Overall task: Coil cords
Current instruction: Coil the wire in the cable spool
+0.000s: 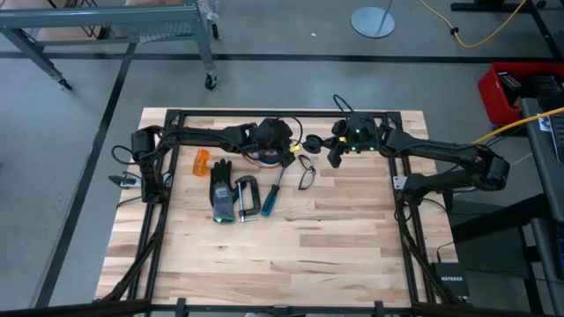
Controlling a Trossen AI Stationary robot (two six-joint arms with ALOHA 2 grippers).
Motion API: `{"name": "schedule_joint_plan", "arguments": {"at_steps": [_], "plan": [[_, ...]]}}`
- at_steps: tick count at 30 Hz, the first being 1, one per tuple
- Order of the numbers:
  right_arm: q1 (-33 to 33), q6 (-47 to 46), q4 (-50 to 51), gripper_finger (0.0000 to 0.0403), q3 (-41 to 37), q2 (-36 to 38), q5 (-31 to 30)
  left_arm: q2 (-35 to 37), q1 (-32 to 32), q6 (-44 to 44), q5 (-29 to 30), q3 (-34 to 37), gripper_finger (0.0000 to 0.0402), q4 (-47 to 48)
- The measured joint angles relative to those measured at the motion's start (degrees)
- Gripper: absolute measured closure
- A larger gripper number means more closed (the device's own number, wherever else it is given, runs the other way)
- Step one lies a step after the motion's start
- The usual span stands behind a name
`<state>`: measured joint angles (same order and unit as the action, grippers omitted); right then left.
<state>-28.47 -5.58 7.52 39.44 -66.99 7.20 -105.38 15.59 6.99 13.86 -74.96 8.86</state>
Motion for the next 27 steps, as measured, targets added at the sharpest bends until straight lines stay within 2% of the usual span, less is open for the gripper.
{"name": "schedule_joint_plan", "arguments": {"at_steps": [4, 16, 27], "plan": [[0.0, 0.0, 0.0, 0.0402, 0.0, -2.1, -1.7, 0.0, 0.0, 0.0, -1.5, 0.0, 0.0401, -2.8], [0.0, -0.2, -6.2, 0.0402, 0.0, -8.8, -1.2, 0.0, 0.0, 0.7, -4.1, 0.0, 0.0401, -7.2], [0.0, -7.7, -12.9, 0.0402, 0.0, -13.2, -2.0, 0.0, 0.3, 5.2, -8.1, 0.0, 0.0401, -9.3]]}}
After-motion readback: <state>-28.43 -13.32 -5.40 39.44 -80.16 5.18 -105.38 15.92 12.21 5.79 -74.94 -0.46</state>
